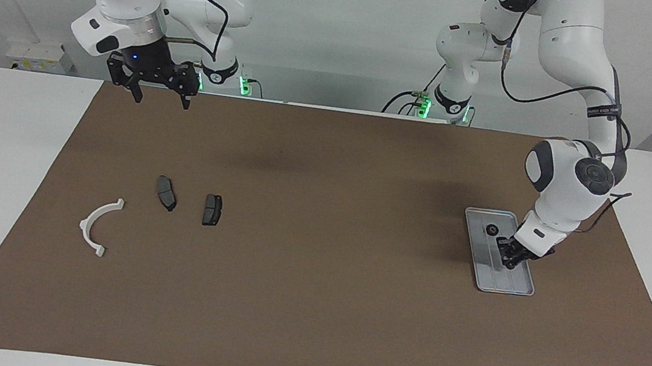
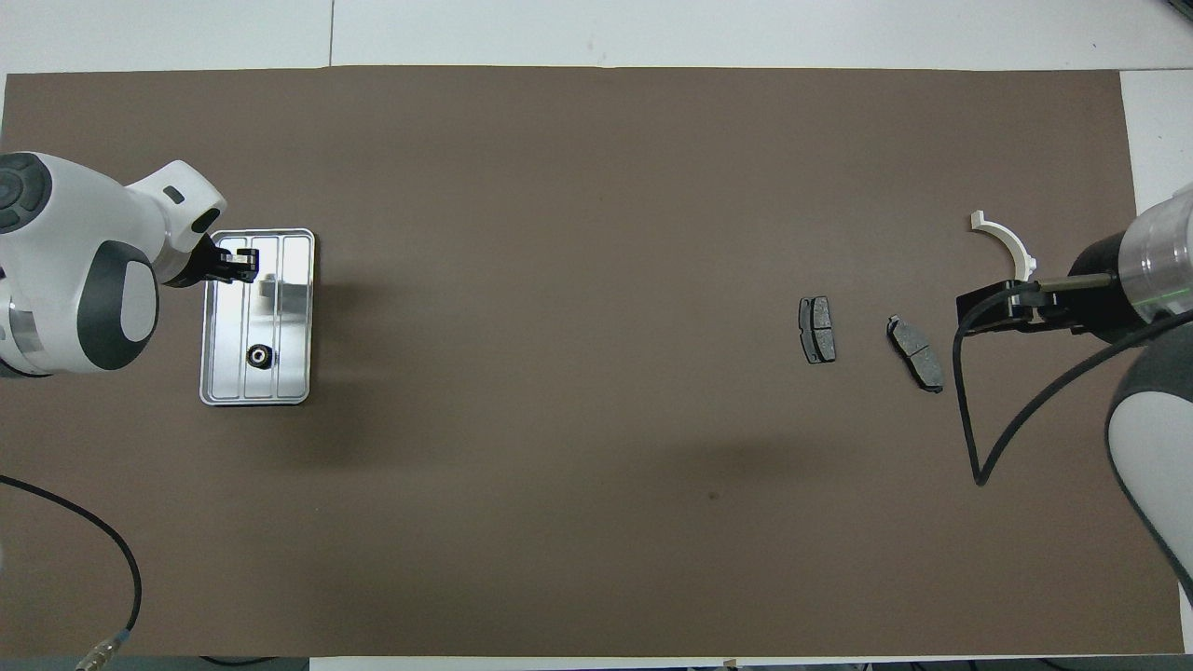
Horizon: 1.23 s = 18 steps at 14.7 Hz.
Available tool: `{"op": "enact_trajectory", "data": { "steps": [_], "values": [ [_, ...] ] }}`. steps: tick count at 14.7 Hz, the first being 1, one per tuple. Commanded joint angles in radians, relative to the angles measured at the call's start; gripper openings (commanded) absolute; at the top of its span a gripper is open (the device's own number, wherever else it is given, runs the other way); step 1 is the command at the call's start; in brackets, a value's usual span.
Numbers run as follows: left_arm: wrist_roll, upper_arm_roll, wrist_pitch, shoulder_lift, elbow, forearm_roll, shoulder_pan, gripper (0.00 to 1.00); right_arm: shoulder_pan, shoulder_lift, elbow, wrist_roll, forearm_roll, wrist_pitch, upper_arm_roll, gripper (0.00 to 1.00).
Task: Pick bearing gear from pile to tray
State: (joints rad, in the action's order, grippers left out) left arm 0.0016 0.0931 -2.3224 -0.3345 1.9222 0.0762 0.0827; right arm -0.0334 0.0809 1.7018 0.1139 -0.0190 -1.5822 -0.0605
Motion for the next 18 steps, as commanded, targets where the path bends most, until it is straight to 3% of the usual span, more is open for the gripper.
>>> {"op": "enact_trajectory", "data": {
  "steps": [1, 9, 10, 11, 12, 15, 18],
  "values": [
    [0.005, -0.003, -0.072, 0.017, 0.07, -0.013, -0.004, 0.0, 0.007, 0.008, 0.002, 0.016, 0.019, -0.001, -0.009, 1.0],
    [0.0, -0.003, -0.107, 0.019, 0.106, -0.013, -0.012, 0.0, 0.006, 0.016, -0.005, 0.041, 0.021, 0.001, -0.016, 1.0],
    [0.0, -0.003, -0.103, 0.019, 0.104, -0.013, -0.012, 0.2, 0.006, 0.016, -0.005, 0.04, 0.021, -0.001, -0.016, 1.0],
    [0.008, -0.004, -0.095, 0.019, 0.098, -0.012, -0.014, 0.71, 0.007, 0.016, -0.005, 0.038, 0.021, -0.001, -0.016, 1.0],
    [0.009, -0.004, -0.086, 0.02, 0.094, -0.012, -0.014, 0.98, 0.006, 0.017, -0.005, 0.039, 0.021, -0.001, -0.016, 1.0],
    [0.009, -0.003, 0.026, 0.043, 0.032, -0.012, -0.011, 1.0, 0.006, 0.019, -0.004, 0.039, 0.052, -0.001, -0.016, 1.0],
    [-0.055, -0.003, 0.109, 0.124, -0.017, -0.025, -0.009, 1.0, 0.007, 0.019, -0.004, 0.038, 0.065, -0.001, -0.016, 1.0]
  ]
}}
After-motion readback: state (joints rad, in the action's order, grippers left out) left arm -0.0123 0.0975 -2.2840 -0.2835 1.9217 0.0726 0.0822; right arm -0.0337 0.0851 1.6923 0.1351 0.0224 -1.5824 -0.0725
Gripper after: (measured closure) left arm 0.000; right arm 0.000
